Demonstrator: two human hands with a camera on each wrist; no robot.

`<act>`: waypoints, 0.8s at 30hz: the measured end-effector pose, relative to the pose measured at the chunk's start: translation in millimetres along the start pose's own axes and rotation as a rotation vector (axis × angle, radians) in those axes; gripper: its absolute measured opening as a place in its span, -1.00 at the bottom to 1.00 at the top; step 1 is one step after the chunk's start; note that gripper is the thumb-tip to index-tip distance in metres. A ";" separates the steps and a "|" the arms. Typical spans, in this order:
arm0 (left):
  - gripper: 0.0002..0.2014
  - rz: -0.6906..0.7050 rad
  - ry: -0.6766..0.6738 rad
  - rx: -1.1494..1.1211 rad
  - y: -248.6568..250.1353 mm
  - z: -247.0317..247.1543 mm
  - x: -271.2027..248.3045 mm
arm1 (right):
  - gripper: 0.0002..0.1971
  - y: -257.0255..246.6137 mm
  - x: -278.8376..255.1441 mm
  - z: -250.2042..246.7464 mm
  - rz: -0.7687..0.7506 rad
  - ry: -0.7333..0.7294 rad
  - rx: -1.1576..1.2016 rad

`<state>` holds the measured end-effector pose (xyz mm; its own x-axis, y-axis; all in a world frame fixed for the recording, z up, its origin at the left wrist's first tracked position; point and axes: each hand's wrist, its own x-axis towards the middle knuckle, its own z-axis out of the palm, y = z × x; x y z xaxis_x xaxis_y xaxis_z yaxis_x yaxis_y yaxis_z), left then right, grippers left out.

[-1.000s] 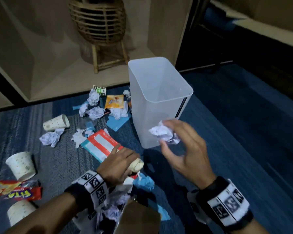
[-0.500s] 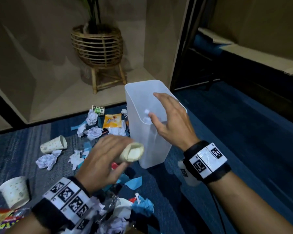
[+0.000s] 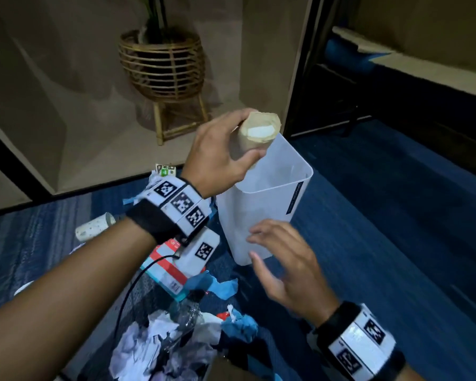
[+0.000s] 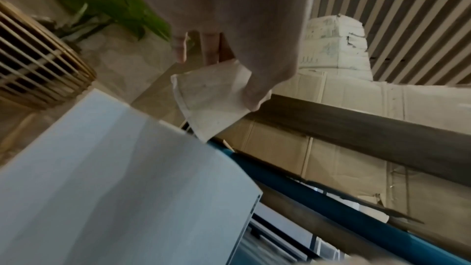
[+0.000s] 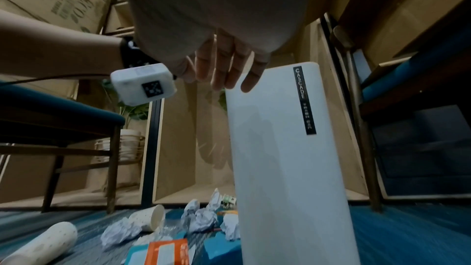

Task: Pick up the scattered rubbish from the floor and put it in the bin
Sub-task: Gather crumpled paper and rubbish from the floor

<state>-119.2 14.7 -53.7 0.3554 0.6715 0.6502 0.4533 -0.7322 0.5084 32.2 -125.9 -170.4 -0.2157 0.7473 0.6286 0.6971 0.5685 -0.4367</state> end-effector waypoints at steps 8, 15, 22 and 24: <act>-0.33 -0.198 -0.262 0.153 -25.0 23.6 -6.7 | -0.80 9.3 -28.9 18.6 0.057 -0.127 -0.014; -0.80 0.045 -0.115 0.142 -7.3 -9.1 -72.8 | -0.66 32.6 -77.3 34.4 0.244 -0.558 -0.014; -0.86 -0.251 -0.807 0.040 -18.8 26.6 -216.3 | -0.39 39.3 -106.8 73.4 0.428 -0.901 -0.097; -0.75 -0.246 -0.990 0.063 -25.1 40.3 -247.9 | -0.34 37.9 -109.7 84.0 0.466 -0.936 -0.128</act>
<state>-185.7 -128.7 -250.3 0.7495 0.6165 -0.2412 0.6371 -0.5727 0.5158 24.8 -157.4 -309.9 -0.3116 0.8813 -0.3554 0.9022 0.1570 -0.4017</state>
